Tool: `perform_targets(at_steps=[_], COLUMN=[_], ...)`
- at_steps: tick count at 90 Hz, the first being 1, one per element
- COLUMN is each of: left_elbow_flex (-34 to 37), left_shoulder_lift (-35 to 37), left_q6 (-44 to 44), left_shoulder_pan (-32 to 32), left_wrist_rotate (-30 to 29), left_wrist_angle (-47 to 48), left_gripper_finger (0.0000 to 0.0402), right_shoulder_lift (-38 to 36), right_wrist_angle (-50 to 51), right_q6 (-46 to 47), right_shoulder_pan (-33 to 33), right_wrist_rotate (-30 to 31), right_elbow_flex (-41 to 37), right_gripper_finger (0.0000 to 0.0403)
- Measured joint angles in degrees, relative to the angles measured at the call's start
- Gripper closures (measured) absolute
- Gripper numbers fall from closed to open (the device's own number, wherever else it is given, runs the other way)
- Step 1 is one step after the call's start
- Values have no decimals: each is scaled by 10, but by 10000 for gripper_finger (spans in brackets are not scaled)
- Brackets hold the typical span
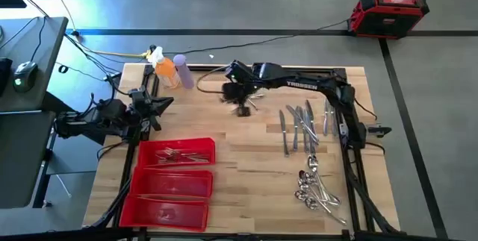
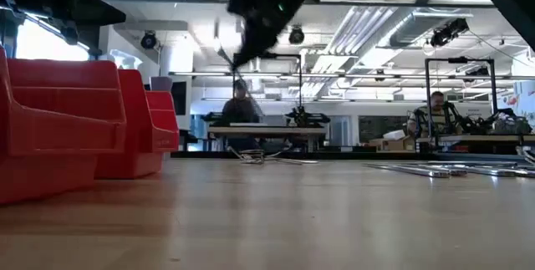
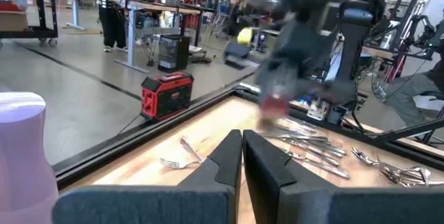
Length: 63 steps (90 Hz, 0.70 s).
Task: Sort silverware
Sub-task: Put the silver fork in the top red bin
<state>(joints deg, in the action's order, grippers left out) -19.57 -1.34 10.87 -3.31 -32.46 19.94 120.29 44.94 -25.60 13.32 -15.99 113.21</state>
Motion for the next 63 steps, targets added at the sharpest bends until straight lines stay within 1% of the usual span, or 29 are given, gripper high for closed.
perform_targets(at_steps=[6,13,18,23,31,41,51,63], left_elbow_flex=[0,0,0,0,0,0,0,0], left_shoulder_lift=[0,0,0,0,-2,-2,-3,-3], left_q6=[0,0,0,0,0,0,1,9], left_shoulder_pan=[0,0,0,0,0,0,0,0], left_wrist_rotate=[-1,-1,-1,-1,-2,-2,-2,-3], left_wrist_angle=[-1,0,-1,0,-1,-2,-1,0], left_gripper_finger=[402,402,402,402,402,402,402,402], right_shoulder_lift=[0,0,1,9,32,65,88,108], right_wrist_angle=[-54,-123,-173,-217,-261,-283,-282,-284], right_q6=[31,76,111,137,164,200,216,241], right_shoulder_pan=[-25,-57,-81,-104,-133,-156,-155,-147], right_wrist_rotate=[-55,-102,-123,-127,-113,-58,1,11], right_elbow_flex=[2,2,2,3,3,1,1,1], right_gripper_finger=[403,403,403,403,403,403,403,403])
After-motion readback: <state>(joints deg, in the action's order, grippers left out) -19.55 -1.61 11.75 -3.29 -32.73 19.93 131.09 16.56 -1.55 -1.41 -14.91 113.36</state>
